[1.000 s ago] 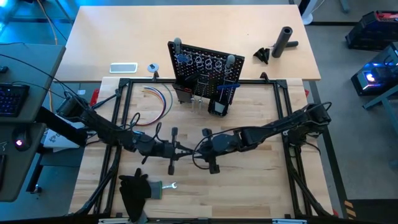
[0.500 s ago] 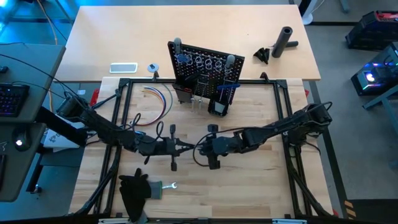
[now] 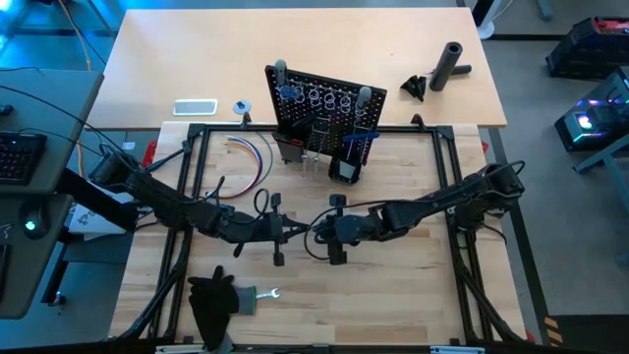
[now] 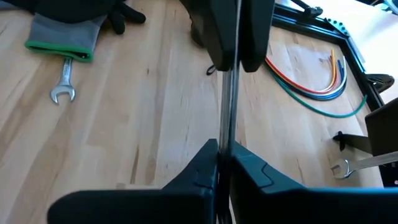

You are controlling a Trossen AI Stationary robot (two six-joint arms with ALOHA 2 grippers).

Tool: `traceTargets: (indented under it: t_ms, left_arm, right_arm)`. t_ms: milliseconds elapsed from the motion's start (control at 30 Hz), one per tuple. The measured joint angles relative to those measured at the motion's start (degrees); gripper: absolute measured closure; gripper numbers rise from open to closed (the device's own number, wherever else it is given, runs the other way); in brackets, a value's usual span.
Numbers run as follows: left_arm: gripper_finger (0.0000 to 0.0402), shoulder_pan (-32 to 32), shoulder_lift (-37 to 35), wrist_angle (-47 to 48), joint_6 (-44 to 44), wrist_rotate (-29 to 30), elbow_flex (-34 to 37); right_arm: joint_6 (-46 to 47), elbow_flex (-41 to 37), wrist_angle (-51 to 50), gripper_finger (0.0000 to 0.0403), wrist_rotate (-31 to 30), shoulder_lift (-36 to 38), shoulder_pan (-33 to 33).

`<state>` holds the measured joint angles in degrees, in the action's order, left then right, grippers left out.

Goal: Hang tools onto peg board
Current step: Hang the wrench on the black pegboard

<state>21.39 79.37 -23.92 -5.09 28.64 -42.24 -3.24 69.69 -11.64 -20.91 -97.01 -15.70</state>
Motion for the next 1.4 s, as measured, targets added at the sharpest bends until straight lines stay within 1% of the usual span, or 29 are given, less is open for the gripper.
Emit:
traceTargets:
  t_ms: [200,267,433,600,700,800,933,1100,1233,1333,1400]
  left_arm:
    - [0.0394,0.0,0.0,0.4,0.4,0.1,0.0]
    - [0.0385,0.0,0.0,0.5,0.6,0.6,0.0]
    - [0.0327,0.0,0.0,1.9,0.6,2.5,0.0]
    - [0.0266,0.0,0.0,6.2,3.1,5.0,0.0]
    - [0.0238,0.0,-0.3,9.5,4.6,7.4,0.0]
    - [0.0220,0.0,-1.5,13.1,6.5,9.7,0.0]
    - [0.0212,0.0,-4.0,17.6,8.1,12.4,0.0]
    - [0.0212,0.0,-6.6,21.1,9.1,12.5,0.0]
    - [0.0211,0.1,-6.8,22.7,10.5,12.4,0.6]
    - [0.0211,0.1,-6.8,21.9,12.1,12.4,2.7]
    - [0.0211,0.2,-6.7,20.4,13.4,12.1,4.2]
  right_arm:
    - [2.4,0.0,-0.1,0.0397,0.1,0.0,0.6]
    - [3.1,0.0,-0.3,0.0398,0.5,0.0,1.0]
    - [3.4,0.0,-2.3,0.0399,1.7,0.0,2.3]
    - [5.5,0.0,-6.7,0.0400,3.2,0.0,4.3]
    - [5.9,0.0,-9.1,0.0401,3.3,0.0,5.3]
    - [6.0,0.0,-10.2,0.0401,3.7,0.1,6.4]
    - [5.9,0.0,-12.1,0.0401,4.0,1.5,8.4]
    - [5.9,-0.1,-11.5,0.0402,4.2,3.7,11.3]
    - [6.3,-1.5,-5.7,0.0402,8.6,4.6,13.9]
    - [7.7,-4.3,1.1,0.0402,13.9,4.6,16.5]
    - [8.8,-6.8,5.0,0.0402,15.6,4.6,18.3]
